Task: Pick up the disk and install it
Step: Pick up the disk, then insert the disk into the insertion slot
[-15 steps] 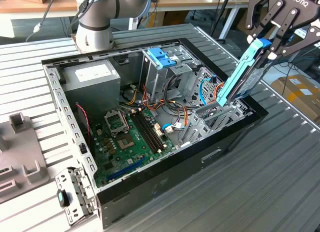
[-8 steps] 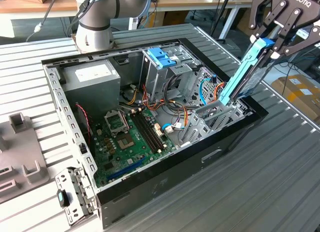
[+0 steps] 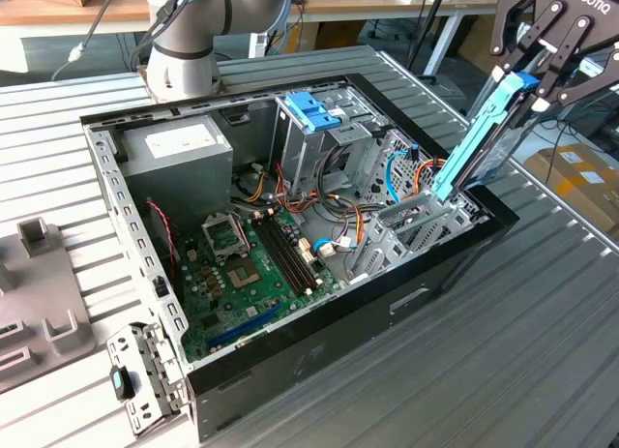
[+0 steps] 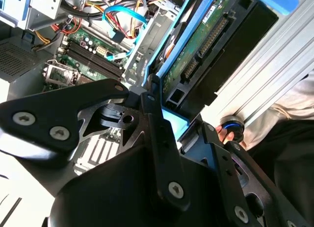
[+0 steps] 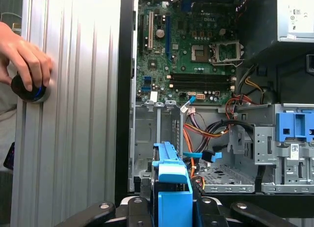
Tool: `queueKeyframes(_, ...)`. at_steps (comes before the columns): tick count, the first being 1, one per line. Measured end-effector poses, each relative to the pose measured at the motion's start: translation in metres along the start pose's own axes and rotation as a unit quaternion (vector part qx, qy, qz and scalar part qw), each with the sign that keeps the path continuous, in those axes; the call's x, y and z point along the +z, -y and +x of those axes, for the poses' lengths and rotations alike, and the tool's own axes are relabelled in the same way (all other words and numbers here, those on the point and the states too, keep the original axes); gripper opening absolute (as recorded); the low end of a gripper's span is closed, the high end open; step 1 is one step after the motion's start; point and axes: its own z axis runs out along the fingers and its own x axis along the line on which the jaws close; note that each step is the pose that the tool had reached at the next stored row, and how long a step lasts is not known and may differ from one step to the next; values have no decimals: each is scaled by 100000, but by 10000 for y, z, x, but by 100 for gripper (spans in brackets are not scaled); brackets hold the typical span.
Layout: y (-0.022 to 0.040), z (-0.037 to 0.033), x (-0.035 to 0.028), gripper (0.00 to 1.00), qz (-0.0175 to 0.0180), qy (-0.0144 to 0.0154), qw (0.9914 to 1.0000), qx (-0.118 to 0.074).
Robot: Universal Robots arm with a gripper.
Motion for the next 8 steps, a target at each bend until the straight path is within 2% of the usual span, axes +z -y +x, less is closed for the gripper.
queueKeyframes(3,38,0,-2,37,-4,2,100000,0)
queueKeyframes(8,41,1,-2,37,-4,2,100000,-6)
